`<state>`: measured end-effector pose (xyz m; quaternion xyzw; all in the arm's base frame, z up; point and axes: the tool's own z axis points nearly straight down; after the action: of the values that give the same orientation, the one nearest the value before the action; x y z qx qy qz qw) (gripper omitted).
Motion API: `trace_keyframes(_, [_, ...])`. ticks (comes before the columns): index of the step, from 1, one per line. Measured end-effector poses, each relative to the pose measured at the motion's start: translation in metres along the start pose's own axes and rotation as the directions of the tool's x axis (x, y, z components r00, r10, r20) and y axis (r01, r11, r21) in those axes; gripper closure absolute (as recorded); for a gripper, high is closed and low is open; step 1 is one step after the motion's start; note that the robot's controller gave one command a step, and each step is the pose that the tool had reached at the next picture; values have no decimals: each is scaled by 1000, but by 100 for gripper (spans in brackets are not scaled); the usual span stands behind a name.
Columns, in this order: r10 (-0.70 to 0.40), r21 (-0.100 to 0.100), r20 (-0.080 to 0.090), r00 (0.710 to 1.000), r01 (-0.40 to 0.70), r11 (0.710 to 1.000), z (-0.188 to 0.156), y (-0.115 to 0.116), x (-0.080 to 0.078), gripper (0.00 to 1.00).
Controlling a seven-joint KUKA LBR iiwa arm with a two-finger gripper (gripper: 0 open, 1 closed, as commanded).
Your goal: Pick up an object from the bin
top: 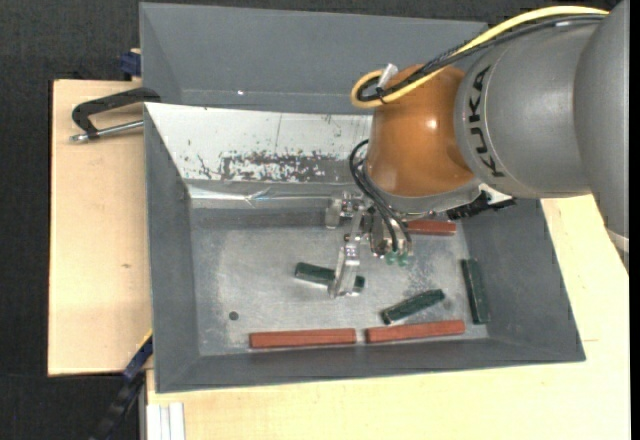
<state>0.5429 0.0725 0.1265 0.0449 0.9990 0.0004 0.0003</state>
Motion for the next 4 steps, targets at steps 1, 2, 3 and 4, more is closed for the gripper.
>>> trace_keyframes(1, [120,-1,0,993,-120,993,3,-1,9,0])
trace_keyframes(2, [55,0,0,998,-55,998,51,5,17,0])
trace_keyframes(3, [97,-6,22,995,-97,995,68,7,11,100])
trace_keyframes(4, [103,-6,22,994,-103,995,68,7,11,100])
